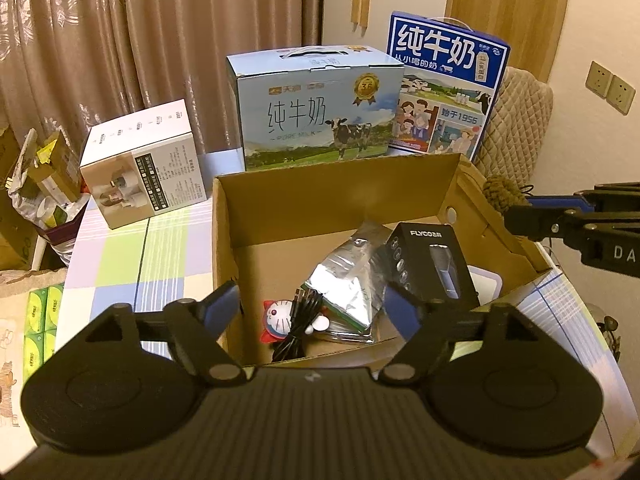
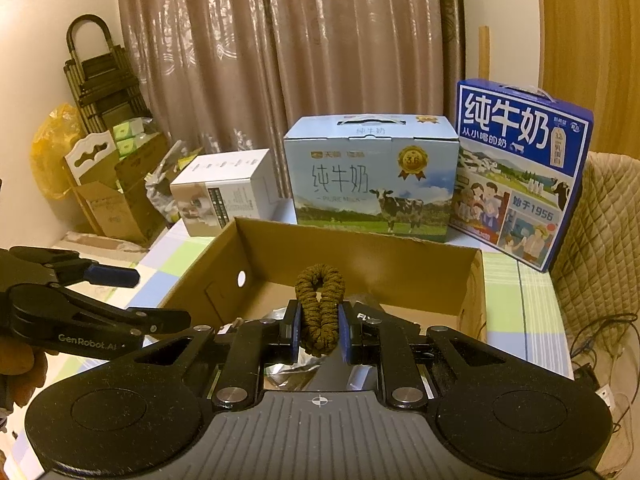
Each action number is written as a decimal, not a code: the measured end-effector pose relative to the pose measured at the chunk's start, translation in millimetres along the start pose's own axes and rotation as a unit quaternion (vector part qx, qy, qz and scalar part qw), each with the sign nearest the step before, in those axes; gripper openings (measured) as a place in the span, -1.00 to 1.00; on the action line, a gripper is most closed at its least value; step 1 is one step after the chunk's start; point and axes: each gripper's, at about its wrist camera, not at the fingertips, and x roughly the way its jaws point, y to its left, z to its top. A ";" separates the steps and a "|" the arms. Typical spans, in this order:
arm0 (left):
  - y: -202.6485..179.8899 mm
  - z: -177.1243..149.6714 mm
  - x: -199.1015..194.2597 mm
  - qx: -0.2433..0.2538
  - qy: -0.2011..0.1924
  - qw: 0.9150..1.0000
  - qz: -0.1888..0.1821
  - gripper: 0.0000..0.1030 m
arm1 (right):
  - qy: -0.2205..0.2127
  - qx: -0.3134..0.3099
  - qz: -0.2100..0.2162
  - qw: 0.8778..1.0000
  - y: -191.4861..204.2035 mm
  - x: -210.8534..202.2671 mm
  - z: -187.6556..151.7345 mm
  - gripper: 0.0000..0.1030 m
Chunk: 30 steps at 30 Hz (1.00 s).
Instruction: Organize objects
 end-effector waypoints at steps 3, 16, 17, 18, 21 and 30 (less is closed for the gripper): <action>0.1 -1.0 1.0 0.006 -0.006 1.000 0.012 0.73 | 0.002 0.002 0.001 1.000 -0.7 4.0 -0.2 -0.70; 2.9 -7.3 12.5 0.023 -0.016 0.999 0.039 0.98 | -0.046 0.079 0.050 0.995 -13.8 28.1 10.8 0.40; 3.5 -8.5 13.8 0.023 -0.016 0.999 0.040 0.98 | -0.045 0.078 0.050 0.995 -13.7 28.8 11.0 0.40; 4.3 -9.8 15.0 0.023 -0.015 0.999 0.040 0.98 | -0.043 0.075 0.048 0.995 -13.1 29.5 10.1 0.40; 6.8 -12.9 17.1 0.021 -0.015 0.999 0.040 0.98 | -0.037 0.066 0.041 0.996 -12.8 29.2 6.7 0.40; 6.4 -19.3 12.7 0.007 -0.017 0.999 0.035 0.98 | -0.023 0.072 0.030 0.997 -17.4 14.6 -3.6 0.40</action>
